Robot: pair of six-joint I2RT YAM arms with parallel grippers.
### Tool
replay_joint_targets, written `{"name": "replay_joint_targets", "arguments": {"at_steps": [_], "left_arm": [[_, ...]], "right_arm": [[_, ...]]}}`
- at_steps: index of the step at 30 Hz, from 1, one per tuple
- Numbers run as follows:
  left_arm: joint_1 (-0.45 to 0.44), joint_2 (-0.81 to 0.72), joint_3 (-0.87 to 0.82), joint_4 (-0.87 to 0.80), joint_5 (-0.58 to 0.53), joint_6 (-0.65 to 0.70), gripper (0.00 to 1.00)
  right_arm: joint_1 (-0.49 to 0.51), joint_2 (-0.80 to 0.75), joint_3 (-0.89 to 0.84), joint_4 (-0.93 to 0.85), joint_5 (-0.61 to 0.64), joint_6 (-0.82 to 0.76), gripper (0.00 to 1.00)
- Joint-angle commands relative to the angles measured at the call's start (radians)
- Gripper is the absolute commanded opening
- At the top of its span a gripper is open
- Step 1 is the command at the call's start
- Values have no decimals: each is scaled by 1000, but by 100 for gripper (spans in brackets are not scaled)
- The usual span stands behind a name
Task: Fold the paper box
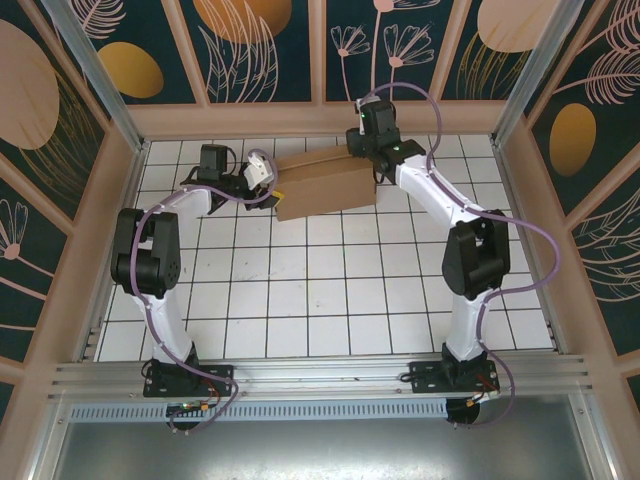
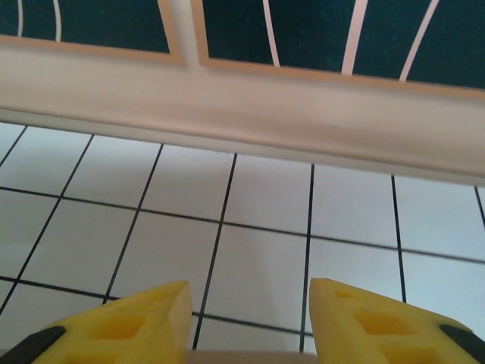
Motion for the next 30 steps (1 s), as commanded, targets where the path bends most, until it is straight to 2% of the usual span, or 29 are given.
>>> {"name": "replay_joint_targets", "arguments": {"at_steps": [1,3,10,21,25,28,30], "left_arm": [[-38,31,21,-37,15,34,45],[-39,33,25,-37,15,33,45],[-38,39,35,-46,15,32,45],[-38,41,39,-62,21,50,45],[-38,42,43,-76,27,63,45],[-37,42,45,-88,34,74,45],[-38,45,55,-110,35,85,45]], "right_arm": [[17,-45,-80,21,-135,82,45],[10,-56,-92,23,-156,116,49],[-2,-138,-156,96,-168,74,66],[-44,-250,-250,148,-159,39,69],[-87,-299,-306,167,-167,6,73],[-137,-358,-388,200,-288,-81,70],[-199,-405,-457,238,-413,-129,67]]}}
